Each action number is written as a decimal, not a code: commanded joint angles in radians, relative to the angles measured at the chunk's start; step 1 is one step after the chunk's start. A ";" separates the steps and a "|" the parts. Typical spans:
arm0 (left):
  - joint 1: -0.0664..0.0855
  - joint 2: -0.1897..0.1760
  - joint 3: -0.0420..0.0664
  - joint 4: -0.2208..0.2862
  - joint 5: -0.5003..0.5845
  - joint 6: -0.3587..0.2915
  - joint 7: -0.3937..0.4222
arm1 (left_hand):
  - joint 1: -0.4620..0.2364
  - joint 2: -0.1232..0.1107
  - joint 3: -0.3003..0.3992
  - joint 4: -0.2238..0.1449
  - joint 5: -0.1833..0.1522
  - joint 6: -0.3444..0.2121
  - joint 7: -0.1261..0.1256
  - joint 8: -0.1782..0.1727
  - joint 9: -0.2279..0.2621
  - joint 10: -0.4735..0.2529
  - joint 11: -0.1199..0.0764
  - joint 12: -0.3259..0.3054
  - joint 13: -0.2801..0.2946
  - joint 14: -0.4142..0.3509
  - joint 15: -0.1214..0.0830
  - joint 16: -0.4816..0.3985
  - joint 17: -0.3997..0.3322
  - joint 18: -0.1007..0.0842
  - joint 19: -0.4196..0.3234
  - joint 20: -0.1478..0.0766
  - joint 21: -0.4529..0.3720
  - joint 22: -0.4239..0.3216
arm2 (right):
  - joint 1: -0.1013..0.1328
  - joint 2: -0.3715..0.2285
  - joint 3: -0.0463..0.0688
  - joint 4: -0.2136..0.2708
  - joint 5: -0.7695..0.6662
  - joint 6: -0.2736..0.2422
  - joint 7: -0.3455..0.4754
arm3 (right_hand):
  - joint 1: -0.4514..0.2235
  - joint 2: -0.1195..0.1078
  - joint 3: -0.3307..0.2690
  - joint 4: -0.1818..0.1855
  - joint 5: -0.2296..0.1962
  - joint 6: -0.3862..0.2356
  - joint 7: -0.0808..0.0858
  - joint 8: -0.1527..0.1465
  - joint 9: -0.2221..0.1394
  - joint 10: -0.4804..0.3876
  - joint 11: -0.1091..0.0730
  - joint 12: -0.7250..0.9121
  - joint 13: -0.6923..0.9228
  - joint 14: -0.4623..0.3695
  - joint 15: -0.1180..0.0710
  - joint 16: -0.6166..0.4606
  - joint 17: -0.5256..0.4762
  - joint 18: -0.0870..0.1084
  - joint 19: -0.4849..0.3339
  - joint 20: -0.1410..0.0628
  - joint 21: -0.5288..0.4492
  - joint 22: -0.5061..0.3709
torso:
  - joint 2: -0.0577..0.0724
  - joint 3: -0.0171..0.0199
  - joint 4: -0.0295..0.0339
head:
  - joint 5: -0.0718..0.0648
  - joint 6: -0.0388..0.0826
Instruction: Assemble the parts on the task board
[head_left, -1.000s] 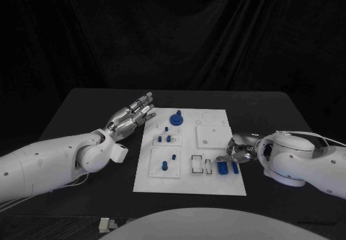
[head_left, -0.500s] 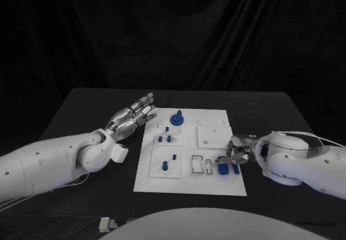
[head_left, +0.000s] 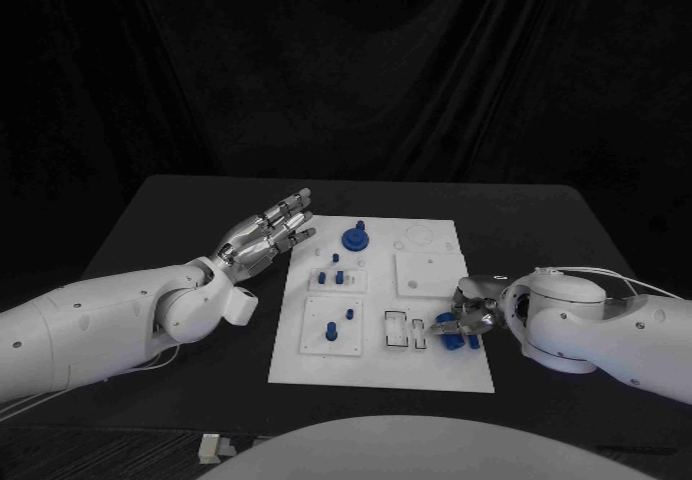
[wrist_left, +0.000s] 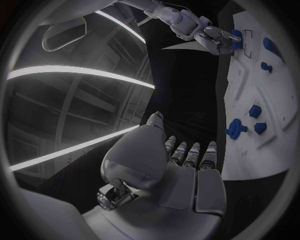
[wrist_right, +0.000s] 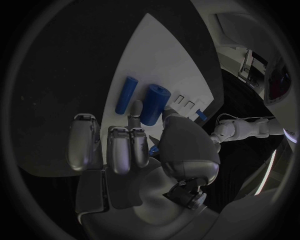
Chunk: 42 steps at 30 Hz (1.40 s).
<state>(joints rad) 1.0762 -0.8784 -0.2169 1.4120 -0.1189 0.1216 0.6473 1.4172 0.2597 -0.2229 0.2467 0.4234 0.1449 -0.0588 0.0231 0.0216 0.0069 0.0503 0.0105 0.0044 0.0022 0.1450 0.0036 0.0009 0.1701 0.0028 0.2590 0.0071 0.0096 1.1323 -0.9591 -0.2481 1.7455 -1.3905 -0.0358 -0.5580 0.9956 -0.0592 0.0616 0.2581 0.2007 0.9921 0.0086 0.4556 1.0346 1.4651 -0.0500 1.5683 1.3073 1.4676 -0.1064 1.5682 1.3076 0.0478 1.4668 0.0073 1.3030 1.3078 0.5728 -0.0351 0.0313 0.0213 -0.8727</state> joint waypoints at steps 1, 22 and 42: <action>-0.001 0.001 0.001 0.001 0.001 0.018 0.005 | 0.009 0.001 -0.001 -0.007 0.008 0.000 0.005 0.000 0.001 0.000 0.010 0.005 0.001 -0.002 0.007 -0.004 -0.001 0.009 0.003 0.008 -0.002 0.001 | -0.005 0.004 0.000 -0.004 -0.008 -0.017 0.012 | 0.052 0.004 0.015 -0.031 0.127 0.006 0.000 -0.026 -0.007 0.106 -0.007 0.003 0.263 0.103 -0.007 0.003 0.263 0.013 0.008 -0.009 -0.007 0.180 | 0.001 0.0014 -0.0010 | 0.001 0.000; -0.001 0.002 0.001 -0.005 0.001 0.029 -0.002 | 0.023 0.007 0.016 -0.038 0.060 0.014 0.026 0.002 0.003 0.001 0.013 0.007 0.002 -0.002 0.014 -0.004 -0.001 0.009 0.003 0.012 -0.002 0.001 | -0.004 -0.029 0.002 0.051 0.220 -0.217 0.063 | 0.142 -0.029 0.244 -0.165 0.702 0.001 0.008 -0.108 -0.023 0.106 -0.002 0.003 0.263 0.101 -0.003 -0.001 0.252 0.015 0.009 -0.005 -0.025 0.179 | -0.002 0.0007 -0.0024 | 0.010 0.000; -0.002 0.000 0.001 0.005 0.001 0.029 -0.005 | 0.031 0.008 0.027 -0.061 0.080 0.031 0.036 0.005 0.005 0.005 0.021 0.013 0.004 -0.002 0.019 -0.004 -0.001 0.008 0.004 0.014 -0.001 0.002 | 0.044 0.006 0.004 0.050 0.599 -0.187 0.006 | 0.041 -0.001 0.260 -0.173 0.372 -0.026 0.017 -0.122 0.000 0.106 0.006 0.003 0.263 0.094 0.004 -0.014 0.217 0.020 0.000 0.000 -0.053 0.171 | -0.002 -0.0020 -0.0005 | 0.013 0.000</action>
<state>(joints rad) 1.0761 -0.8810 -0.2169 1.4142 -0.1189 0.1386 0.6346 1.4396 0.2661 -0.1953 0.1911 0.4976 0.1704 -0.0260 0.0231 0.0256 0.0132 0.0636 0.0184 0.0069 -0.0013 0.1559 0.0036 0.0009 0.1702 0.0102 0.2664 0.0071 0.0104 1.1747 -0.9576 -0.2445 1.8014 -0.8461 -0.2587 -0.5196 1.0478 -0.0574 0.1391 0.2694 0.5820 0.9676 0.0221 0.3383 1.0370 1.4646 -0.0459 1.5683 1.3077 1.4639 -0.1059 1.5605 1.3075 0.0484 1.4633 0.0037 1.2550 1.3074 0.5704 -0.0358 0.0318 0.0331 -0.8727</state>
